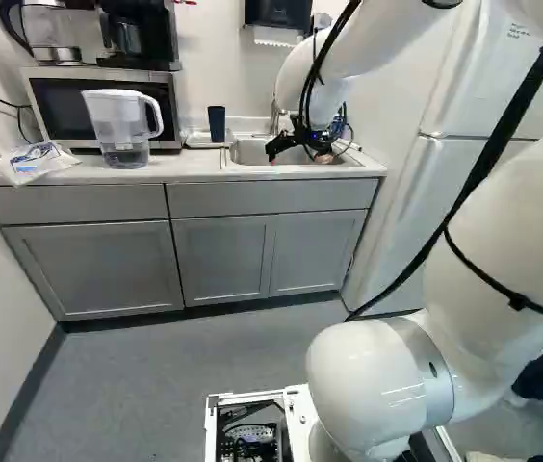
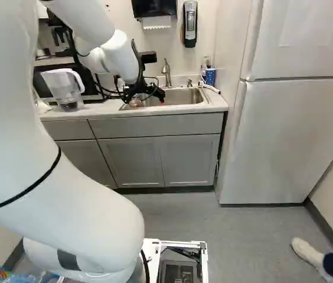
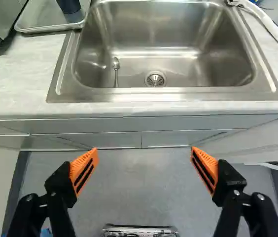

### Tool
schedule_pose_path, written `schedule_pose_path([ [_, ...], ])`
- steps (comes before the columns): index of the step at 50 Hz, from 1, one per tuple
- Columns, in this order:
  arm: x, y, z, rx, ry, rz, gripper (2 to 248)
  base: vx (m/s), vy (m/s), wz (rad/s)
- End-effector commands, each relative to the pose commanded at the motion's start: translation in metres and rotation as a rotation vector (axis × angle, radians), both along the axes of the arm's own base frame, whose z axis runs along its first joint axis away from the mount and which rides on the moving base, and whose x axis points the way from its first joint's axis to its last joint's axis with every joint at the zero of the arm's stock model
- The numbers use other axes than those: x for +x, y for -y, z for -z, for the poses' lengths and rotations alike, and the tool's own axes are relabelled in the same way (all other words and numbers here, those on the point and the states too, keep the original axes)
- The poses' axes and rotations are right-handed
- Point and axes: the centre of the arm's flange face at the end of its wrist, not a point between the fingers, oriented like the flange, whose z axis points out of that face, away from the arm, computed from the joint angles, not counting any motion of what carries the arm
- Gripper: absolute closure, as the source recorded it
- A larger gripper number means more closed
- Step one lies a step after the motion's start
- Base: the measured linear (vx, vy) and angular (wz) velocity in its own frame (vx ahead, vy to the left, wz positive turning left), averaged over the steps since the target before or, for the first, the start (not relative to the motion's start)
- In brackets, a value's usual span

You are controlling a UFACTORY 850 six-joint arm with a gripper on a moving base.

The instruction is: Rinse the cup and place it in the tray

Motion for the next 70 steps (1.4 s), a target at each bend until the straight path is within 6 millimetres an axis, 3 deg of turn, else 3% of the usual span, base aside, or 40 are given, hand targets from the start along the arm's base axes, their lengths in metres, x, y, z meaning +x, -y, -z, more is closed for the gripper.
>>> schedule_pose_path([
  [21,-0.025,0.002,0.05,0.016,0.105,-0.004,3,0.0,0.0,0.0],
  [44,-0.066,0.005,0.107,0.031,0.236,-0.001,3,0.0,0.0,0.0],
  [70,-0.114,0.009,0.154,0.037,0.356,0.008,3,0.0,0.0,0.0],
])
